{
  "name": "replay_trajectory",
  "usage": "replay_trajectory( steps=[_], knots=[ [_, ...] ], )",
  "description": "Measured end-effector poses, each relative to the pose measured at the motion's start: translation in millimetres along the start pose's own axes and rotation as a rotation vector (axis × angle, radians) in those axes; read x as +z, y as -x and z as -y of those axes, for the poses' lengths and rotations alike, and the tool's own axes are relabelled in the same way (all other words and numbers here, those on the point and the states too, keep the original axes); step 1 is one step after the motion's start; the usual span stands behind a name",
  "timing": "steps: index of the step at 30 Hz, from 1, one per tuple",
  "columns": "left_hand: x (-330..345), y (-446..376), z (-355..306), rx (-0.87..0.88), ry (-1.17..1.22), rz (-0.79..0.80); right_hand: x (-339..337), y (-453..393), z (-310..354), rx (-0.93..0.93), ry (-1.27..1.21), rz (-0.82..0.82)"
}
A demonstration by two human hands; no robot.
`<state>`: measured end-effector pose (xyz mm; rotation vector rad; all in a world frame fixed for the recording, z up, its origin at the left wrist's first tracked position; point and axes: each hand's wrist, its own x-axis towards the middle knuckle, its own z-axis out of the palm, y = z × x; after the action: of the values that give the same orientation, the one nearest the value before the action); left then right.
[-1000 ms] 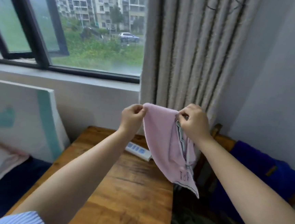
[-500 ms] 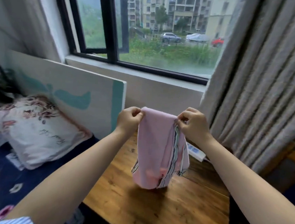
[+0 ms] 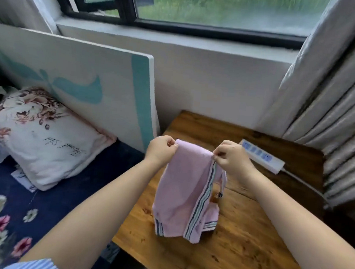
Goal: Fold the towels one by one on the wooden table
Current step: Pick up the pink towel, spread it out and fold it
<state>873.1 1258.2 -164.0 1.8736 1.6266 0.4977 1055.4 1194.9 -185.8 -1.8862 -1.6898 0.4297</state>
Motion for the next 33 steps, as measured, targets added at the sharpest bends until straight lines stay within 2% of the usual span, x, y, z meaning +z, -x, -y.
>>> replay_trajectory(
  steps=[2, 5, 7, 10, 13, 17, 19, 21, 23, 26, 30, 32, 33],
  knots=[
    [26, -7, 13, -0.017, -0.043, 0.095, 22, -1, -23, 0.106, 0.145, 0.046],
    [65, -13, 40, -0.057, -0.212, 0.321, 52, 6, -51, 0.322, 0.350, 0.175],
    [79, -17, 59, -0.127, -0.354, 0.384, 71, 16, -63, 0.416, 0.331, 0.241],
    [89, -30, 82, -0.196, -0.464, 0.395, 93, 30, -73, 0.551, 0.212, 0.258],
    [96, -46, 107, -0.188, -0.442, 0.344, 114, 37, -78, 0.604, 0.139, 0.145],
    [115, -57, 143, -0.133, -0.426, 0.380, 147, 37, -74, 0.665, 0.045, -0.077],
    [127, -64, 156, -0.007, -0.419, 0.389, 161, 32, -74, 0.710, -0.008, -0.232],
    [141, -75, 168, 0.193, -0.413, 0.381, 174, 24, -75, 0.729, -0.033, -0.366],
    [153, -82, 174, 0.341, -0.386, 0.386, 185, 19, -78, 0.758, -0.061, -0.447],
    [164, -84, 178, 0.506, -0.318, 0.460, 194, 16, -81, 0.789, -0.092, -0.498],
    [162, -80, 175, 0.625, -0.194, 0.491, 191, 30, -76, 0.816, -0.201, -0.524],
    [154, -79, 173, 0.577, -0.131, 0.464, 178, 40, -71, 0.846, -0.198, -0.516],
    [148, -80, 171, 0.479, -0.042, 0.459, 170, 44, -70, 0.873, -0.172, -0.519]
  ],
)
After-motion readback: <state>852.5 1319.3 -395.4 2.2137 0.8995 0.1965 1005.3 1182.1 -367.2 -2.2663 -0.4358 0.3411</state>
